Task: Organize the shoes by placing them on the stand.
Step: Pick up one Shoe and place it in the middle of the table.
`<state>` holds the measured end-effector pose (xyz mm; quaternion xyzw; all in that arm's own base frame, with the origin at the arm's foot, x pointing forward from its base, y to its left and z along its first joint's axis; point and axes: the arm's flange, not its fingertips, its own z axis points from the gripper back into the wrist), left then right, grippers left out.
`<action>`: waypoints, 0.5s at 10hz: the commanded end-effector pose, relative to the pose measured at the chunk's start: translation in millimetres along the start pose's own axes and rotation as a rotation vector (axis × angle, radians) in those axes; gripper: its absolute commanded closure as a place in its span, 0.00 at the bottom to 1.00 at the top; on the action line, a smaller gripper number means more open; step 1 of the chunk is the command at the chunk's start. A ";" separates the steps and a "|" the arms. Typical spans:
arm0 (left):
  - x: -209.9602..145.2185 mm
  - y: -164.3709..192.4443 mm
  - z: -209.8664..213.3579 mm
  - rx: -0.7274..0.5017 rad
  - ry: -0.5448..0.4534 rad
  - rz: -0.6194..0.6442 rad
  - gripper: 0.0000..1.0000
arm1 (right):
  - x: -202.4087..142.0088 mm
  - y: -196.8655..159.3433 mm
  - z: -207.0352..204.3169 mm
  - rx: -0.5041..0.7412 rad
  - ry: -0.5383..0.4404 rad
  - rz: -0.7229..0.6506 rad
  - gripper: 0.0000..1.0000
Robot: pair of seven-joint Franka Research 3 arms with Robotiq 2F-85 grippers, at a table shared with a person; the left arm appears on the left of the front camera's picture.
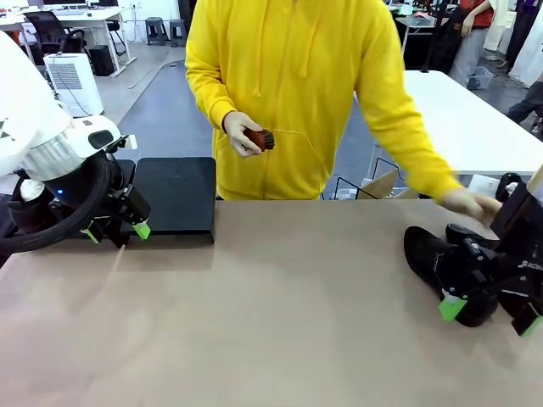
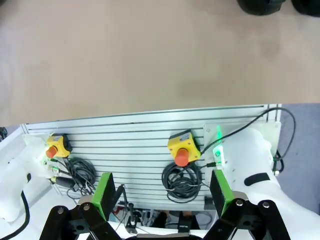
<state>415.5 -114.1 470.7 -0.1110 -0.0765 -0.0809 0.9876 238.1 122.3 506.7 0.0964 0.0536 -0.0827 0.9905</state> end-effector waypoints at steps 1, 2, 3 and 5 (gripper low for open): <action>-0.7 -4.0 1.7 -0.010 -0.002 -0.009 0.00 | -0.4 0.1 2.0 0.018 0.002 0.012 0.00; -0.7 -4.0 1.7 -0.010 -0.002 -0.009 0.00 | 0.0 0.0 0.0 0.000 0.000 0.000 0.00; -0.7 -4.0 1.7 -0.010 -0.002 -0.009 0.00 | 13.1 8.9 -10.7 -0.091 -0.123 0.164 0.00; -0.7 -4.0 1.7 -0.010 -0.002 -0.009 0.00 | 58.0 -14.1 12.6 -0.237 -0.184 0.284 0.00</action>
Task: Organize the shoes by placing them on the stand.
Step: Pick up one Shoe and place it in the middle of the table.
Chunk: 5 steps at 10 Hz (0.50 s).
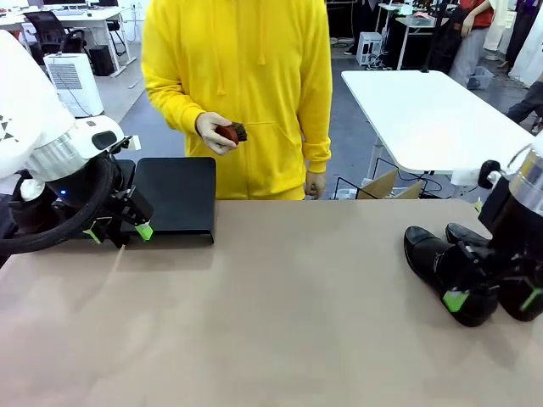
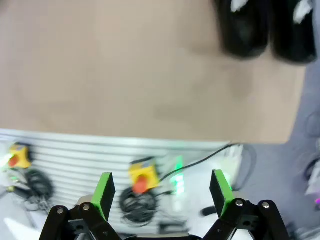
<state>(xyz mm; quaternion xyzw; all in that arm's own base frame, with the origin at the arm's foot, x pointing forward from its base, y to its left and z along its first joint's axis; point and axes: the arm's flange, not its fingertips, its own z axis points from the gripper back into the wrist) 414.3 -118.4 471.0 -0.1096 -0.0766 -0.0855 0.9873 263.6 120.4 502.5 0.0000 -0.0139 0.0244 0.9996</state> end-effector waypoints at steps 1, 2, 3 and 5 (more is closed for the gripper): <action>-0.3 0.4 2.3 -0.012 -0.003 0.000 0.00 | 49.6 -51.2 8.7 -0.008 -0.011 0.131 0.00; -0.3 0.4 2.3 -0.012 -0.003 0.000 0.00 | 70.9 -76.2 4.1 0.048 0.033 0.216 0.00; -0.3 0.4 2.3 -0.012 -0.003 0.000 0.00 | 87.4 -95.9 -4.5 0.038 0.042 0.306 0.00; -0.3 0.4 2.3 -0.012 -0.003 0.000 0.00 | 119.6 -132.1 -22.2 0.118 0.056 0.310 0.00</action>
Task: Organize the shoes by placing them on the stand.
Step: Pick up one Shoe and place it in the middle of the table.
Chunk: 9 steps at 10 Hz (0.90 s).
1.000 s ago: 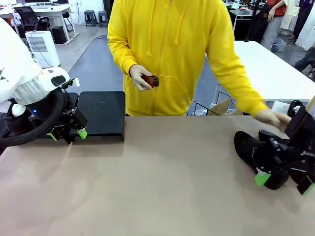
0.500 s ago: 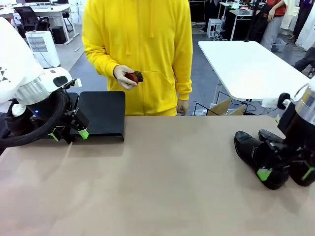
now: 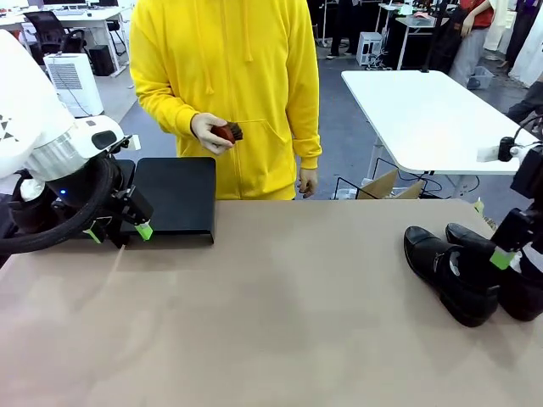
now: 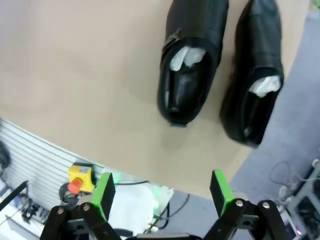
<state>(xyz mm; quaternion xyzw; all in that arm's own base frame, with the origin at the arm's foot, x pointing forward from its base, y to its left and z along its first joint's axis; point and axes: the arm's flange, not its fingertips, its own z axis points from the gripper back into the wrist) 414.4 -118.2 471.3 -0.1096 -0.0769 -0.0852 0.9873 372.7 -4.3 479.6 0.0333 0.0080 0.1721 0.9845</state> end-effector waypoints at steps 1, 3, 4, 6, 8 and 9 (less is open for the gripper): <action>-0.3 0.2 1.9 -0.012 -0.002 0.000 0.00 | 18.6 -21.2 -1.8 0.038 -0.018 0.052 0.00; -0.3 0.2 1.9 -0.012 -0.002 0.000 0.00 | 26.2 -33.5 -14.7 -0.017 -0.037 0.066 0.00; -0.3 0.2 1.9 -0.012 -0.002 0.000 0.00 | 27.8 -30.0 -19.2 -0.074 -0.039 0.012 0.00; -0.3 0.2 1.9 -0.012 -0.002 0.000 0.00 | 30.1 -28.3 -25.0 -0.140 -0.055 -0.078 0.00; -0.3 0.2 1.9 -0.012 -0.002 0.000 0.00 | 27.3 -17.1 -26.6 -0.186 -0.103 -0.100 0.35; -0.3 0.2 1.9 -0.012 -0.002 0.000 0.00 | 26.2 -7.7 -29.9 -0.233 -0.099 -0.107 0.35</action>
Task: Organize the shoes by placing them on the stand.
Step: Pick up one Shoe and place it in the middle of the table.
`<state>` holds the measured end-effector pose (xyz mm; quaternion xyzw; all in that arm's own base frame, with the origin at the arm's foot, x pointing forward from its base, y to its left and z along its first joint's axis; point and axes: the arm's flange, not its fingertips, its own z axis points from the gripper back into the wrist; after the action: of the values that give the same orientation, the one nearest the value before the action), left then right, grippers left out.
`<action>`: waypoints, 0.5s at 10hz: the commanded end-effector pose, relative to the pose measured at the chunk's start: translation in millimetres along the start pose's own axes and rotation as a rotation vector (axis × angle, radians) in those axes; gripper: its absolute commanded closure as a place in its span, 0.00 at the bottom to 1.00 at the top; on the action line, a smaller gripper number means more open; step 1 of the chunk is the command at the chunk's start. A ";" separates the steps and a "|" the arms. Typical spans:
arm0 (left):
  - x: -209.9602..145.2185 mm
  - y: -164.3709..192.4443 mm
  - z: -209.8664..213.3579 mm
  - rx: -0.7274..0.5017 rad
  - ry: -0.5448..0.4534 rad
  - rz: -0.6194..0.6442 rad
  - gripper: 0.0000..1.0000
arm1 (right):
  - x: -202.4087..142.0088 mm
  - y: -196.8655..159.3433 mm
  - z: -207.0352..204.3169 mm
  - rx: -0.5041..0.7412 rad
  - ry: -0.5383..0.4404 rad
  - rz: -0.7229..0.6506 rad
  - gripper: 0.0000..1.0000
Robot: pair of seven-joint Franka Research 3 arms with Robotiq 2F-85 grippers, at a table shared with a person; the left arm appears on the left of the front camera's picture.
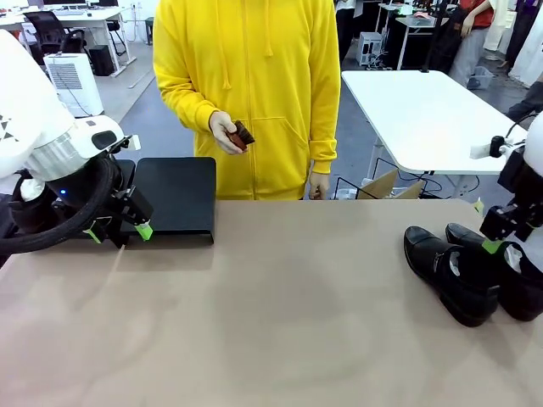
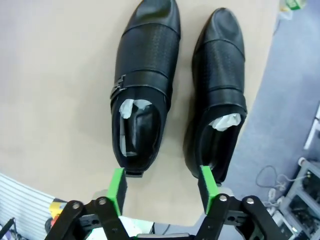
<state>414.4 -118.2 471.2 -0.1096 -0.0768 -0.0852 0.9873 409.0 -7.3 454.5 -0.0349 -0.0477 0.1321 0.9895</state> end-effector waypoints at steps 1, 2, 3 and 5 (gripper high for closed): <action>-0.3 0.2 2.0 -0.012 -0.002 0.000 0.00 | -8.5 13.3 -8.8 -0.114 0.001 -0.019 0.35; -0.3 0.2 2.0 -0.012 -0.002 0.000 0.00 | -8.3 15.2 -14.2 -0.147 0.008 -0.016 0.35; -0.3 0.2 2.0 -0.012 -0.002 0.000 0.00 | -3.9 20.0 -16.9 -0.152 0.038 -0.100 0.35; -0.3 0.2 2.0 -0.012 -0.002 0.000 0.00 | -5.1 15.3 -6.9 -0.075 0.009 0.005 0.35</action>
<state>414.4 -118.2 471.2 -0.1096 -0.0768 -0.0852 0.9873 399.3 8.8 440.7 -0.0853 -0.0436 0.1192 0.9882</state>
